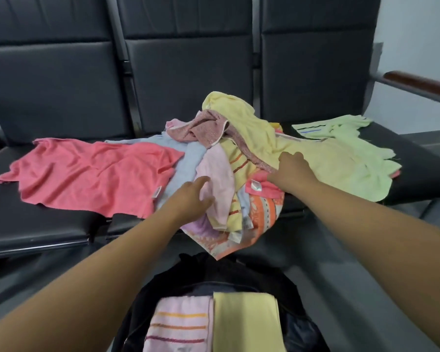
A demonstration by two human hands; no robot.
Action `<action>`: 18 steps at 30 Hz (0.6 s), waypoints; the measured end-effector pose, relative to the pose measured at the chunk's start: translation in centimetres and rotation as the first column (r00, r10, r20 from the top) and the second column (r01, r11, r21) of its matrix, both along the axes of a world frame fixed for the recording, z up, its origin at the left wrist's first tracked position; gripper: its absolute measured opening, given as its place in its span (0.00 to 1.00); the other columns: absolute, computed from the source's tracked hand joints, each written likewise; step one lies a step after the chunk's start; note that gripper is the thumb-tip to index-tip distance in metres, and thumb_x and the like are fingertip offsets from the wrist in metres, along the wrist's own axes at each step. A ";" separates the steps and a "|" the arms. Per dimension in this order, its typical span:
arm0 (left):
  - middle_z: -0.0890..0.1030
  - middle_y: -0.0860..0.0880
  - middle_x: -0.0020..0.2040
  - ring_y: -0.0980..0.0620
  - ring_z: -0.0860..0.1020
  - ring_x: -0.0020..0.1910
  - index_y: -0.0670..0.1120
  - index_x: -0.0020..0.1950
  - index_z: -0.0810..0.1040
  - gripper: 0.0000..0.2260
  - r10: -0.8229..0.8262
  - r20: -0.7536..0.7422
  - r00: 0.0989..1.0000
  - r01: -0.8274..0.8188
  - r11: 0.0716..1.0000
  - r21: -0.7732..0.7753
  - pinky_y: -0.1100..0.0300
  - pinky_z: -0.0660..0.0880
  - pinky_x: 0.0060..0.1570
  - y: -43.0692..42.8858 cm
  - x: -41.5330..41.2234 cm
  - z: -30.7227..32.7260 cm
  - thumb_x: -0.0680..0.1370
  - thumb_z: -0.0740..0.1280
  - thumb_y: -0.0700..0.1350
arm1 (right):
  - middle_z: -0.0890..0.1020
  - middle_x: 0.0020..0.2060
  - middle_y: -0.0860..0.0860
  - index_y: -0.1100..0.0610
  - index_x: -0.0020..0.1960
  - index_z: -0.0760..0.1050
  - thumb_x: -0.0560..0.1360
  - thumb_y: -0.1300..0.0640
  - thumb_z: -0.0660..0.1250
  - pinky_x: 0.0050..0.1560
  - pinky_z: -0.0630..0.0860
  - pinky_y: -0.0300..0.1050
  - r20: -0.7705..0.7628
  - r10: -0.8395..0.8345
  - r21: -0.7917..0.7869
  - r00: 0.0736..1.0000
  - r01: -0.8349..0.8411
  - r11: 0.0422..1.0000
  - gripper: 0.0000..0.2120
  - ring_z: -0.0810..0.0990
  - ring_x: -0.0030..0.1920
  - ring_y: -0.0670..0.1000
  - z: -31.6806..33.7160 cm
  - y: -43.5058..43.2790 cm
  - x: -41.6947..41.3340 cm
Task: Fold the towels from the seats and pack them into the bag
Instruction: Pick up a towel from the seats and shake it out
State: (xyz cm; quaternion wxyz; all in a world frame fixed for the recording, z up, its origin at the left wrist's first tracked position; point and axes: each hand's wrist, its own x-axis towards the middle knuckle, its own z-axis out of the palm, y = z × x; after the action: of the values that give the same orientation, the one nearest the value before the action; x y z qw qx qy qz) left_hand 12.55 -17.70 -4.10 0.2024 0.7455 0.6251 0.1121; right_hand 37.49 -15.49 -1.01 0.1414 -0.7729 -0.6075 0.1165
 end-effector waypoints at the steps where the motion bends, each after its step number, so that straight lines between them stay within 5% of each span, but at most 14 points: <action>1: 0.71 0.43 0.70 0.42 0.73 0.67 0.54 0.79 0.61 0.26 -0.022 -0.020 1.000 0.021 0.999 -0.036 0.52 0.69 0.65 0.3 0.6 -0.8 0.82 0.62 0.57 | 0.71 0.63 0.60 0.60 0.64 0.70 0.77 0.47 0.69 0.57 0.73 0.53 0.017 -0.046 -0.003 0.999 0.046 0.999 0.23 0.74 0.61 0.63 -1.0 0.4 0.8; 4: 0.67 0.45 0.74 0.42 0.68 0.72 0.59 0.80 0.57 0.28 -0.017 -0.167 0.986 0.007 0.998 -0.062 0.42 0.63 0.72 1.4 1.8 -2.7 0.81 0.59 0.63 | 0.74 0.61 0.60 0.61 0.62 0.72 0.81 0.54 0.63 0.56 0.72 0.52 0.063 -0.106 0.011 0.992 0.106 0.994 0.15 0.75 0.62 0.63 -4.2 1.4 2.7; 10: 0.68 0.44 0.70 0.43 0.66 0.73 0.59 0.79 0.56 0.26 0.068 -0.272 0.960 -0.039 0.993 0.112 0.38 0.59 0.72 0.8 3.0 -4.4 0.82 0.56 0.61 | 0.78 0.53 0.61 0.60 0.51 0.70 0.80 0.61 0.61 0.43 0.68 0.47 0.082 -0.047 0.057 0.996 0.042 0.997 0.02 0.76 0.48 0.60 -7.2 1.5 5.0; 18: 0.66 0.43 0.72 0.44 0.64 0.74 0.59 0.79 0.55 0.26 0.069 -0.252 0.965 -0.061 0.997 0.039 0.36 0.55 0.74 0.9 3.3 -3.8 0.82 0.56 0.60 | 0.81 0.44 0.56 0.60 0.47 0.76 0.81 0.58 0.65 0.43 0.72 0.49 -0.175 -0.019 0.330 0.984 0.077 0.941 0.06 0.78 0.45 0.57 -4.0 0.0 4.4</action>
State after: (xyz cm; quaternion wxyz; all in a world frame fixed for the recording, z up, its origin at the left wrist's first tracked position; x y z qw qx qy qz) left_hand 15.88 -16.82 -7.94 0.1055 0.7359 0.6680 0.0323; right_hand 41.92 -15.53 -4.99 0.3247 -0.7395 -0.5852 0.0731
